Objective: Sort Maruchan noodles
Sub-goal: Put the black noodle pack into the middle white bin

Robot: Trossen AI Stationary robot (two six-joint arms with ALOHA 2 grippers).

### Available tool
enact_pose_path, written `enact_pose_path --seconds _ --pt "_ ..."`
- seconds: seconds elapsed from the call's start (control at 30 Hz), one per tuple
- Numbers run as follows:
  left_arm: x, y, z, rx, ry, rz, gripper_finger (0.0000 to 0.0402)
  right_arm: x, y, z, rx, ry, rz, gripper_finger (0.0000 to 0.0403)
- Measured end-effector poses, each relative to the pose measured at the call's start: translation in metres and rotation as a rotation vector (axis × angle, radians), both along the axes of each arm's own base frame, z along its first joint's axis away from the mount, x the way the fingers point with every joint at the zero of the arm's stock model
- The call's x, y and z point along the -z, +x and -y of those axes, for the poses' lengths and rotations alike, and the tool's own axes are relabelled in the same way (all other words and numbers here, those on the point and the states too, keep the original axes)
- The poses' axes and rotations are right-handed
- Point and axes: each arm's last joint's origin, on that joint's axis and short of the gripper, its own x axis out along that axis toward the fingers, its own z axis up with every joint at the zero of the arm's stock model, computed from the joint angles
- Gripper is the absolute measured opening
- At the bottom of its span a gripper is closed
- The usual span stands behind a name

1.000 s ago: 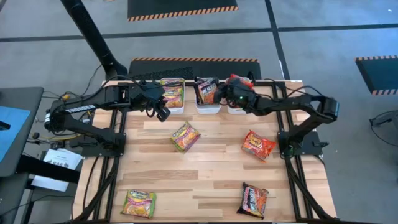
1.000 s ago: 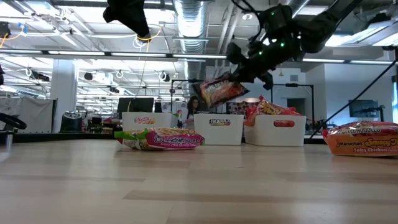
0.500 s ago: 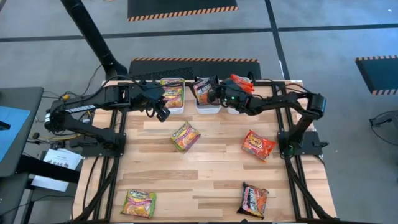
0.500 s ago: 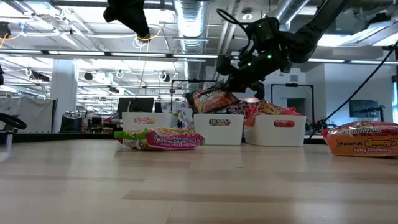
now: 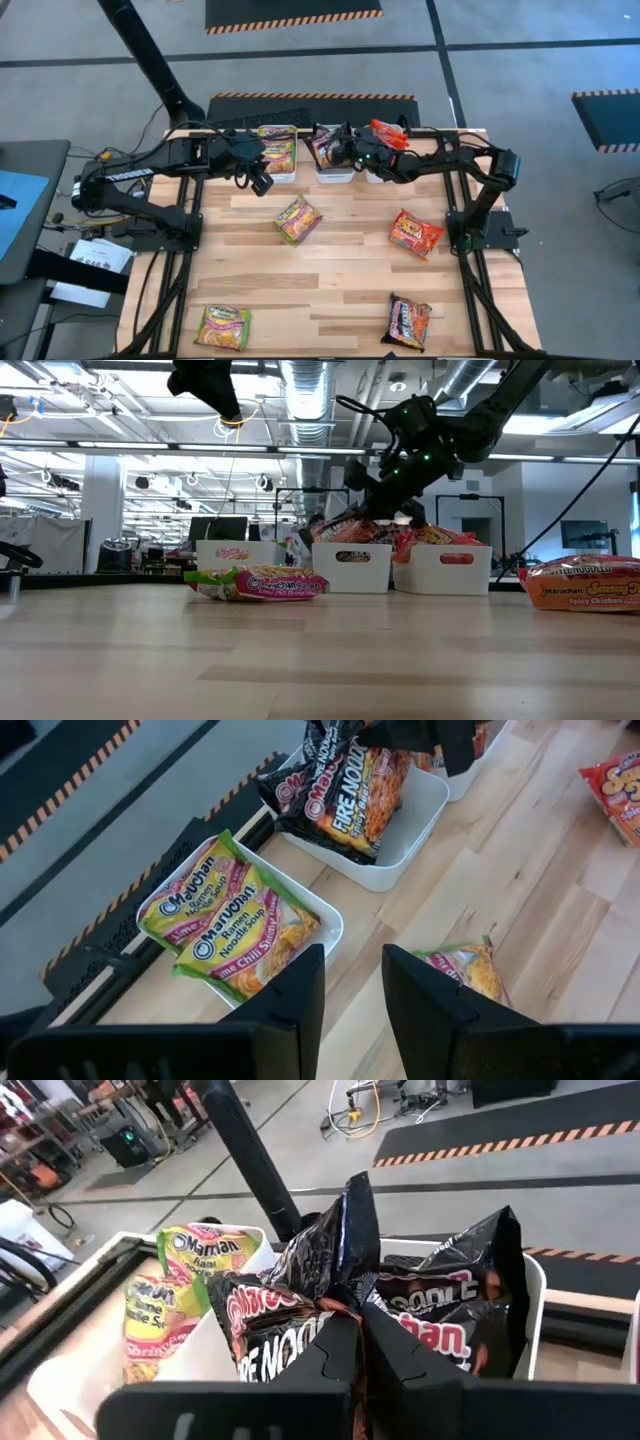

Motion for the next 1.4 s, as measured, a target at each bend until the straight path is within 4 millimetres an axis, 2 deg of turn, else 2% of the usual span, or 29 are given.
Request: enact_pose_path --seconds 0.47,0.73,0.9,1.17,1.27,1.4 --pt "0.0 0.0 0.0 0.0 -0.002 0.001 0.009 0.002 -0.001 0.004 -0.079 0.164 0.11 0.0134" --pt "0.0 0.0 0.0 0.002 -0.001 -0.001 0.009 -0.008 -0.012 0.007 -0.168 0.243 0.099 0.0186" --pt "0.0 0.0 0.0 0.004 0.0 -0.002 0.009 -0.017 -0.028 0.005 -0.137 0.313 0.026 0.0188" --pt "0.0 0.0 0.0 0.003 0.001 -0.003 0.009 -0.048 -0.034 -0.014 -0.235 0.204 0.028 0.0177" --pt "0.0 0.0 0.0 0.003 0.001 -0.003 0.009 -0.047 -0.032 -0.019 -0.296 0.243 0.03 0.0171" --pt "0.0 0.0 0.0 0.003 0.002 -0.002 0.009 -0.035 -0.033 -0.013 -0.311 0.328 0.01 0.0161"
